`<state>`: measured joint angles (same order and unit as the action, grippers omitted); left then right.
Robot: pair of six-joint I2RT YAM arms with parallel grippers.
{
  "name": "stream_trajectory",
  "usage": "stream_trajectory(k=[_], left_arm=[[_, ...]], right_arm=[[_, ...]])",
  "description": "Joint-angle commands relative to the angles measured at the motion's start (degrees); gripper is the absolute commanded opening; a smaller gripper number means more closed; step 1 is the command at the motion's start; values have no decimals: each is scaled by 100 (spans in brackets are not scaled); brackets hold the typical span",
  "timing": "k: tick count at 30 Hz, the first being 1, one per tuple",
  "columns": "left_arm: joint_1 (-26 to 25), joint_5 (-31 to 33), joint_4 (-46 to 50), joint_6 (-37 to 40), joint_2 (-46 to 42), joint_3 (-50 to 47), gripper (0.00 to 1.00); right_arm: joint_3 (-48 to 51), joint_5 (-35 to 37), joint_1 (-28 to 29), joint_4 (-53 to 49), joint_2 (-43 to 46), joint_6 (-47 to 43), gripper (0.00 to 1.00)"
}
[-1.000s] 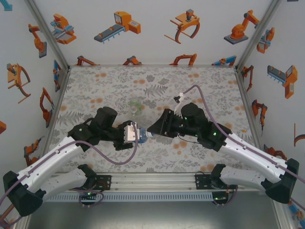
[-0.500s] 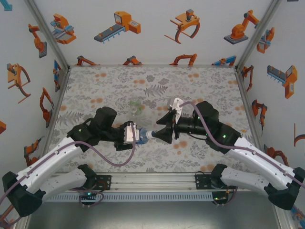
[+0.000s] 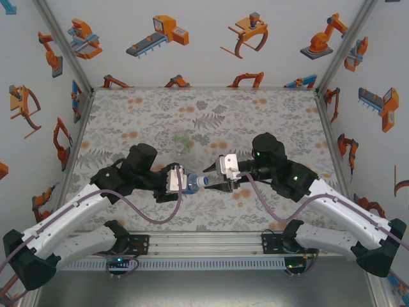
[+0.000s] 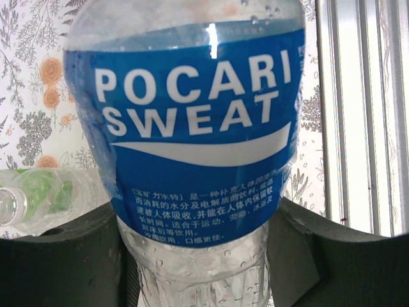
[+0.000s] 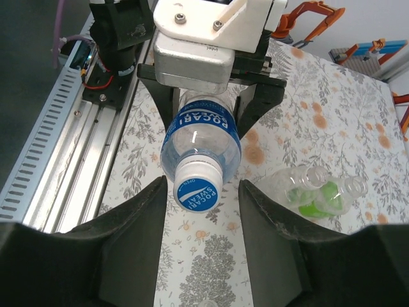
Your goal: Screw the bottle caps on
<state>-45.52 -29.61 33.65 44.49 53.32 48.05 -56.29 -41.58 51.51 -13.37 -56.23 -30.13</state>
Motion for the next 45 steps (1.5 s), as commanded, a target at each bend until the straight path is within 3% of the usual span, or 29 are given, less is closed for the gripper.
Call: stream_trajectory(k=[1,8,14,17,20,25,28,31,35,38,44,45], left_arm=[[-36,-133,7,129,-35,2,0],[-46,-111,2,123,-59,-6,0],[-54,-116,4,117,-66,2,0],[-63,-74,5,120,-68,2,0],[-69,-72,14,111,-59,10,0],[-74,-28,19,106,-60,15,0],[-74,-1,19,109,-15,16,0],[-72,-18,15,113,28,36,0],[-76,7,14,121,44,28,0],[-73,-1,15,112,57,29,0],[-80,34,23,106,70,29,0],[-86,21,27,107,75,29,0]], right_arm=[[209,-209,9,365,24,-66,46],[312,-123,26,496,15,31,40],[343,-59,25,564,72,256,21],[367,40,26,679,75,871,11],[456,381,26,1004,89,2053,0],[784,2024,109,1575,198,5085,0],[901,3023,132,1409,210,7141,0],[791,3323,132,986,81,8769,0],[603,3884,228,318,31,10279,0],[208,3889,228,-302,-174,10575,0],[31,3752,228,-227,-226,10085,0],[108,3774,226,-96,-154,9825,10]])
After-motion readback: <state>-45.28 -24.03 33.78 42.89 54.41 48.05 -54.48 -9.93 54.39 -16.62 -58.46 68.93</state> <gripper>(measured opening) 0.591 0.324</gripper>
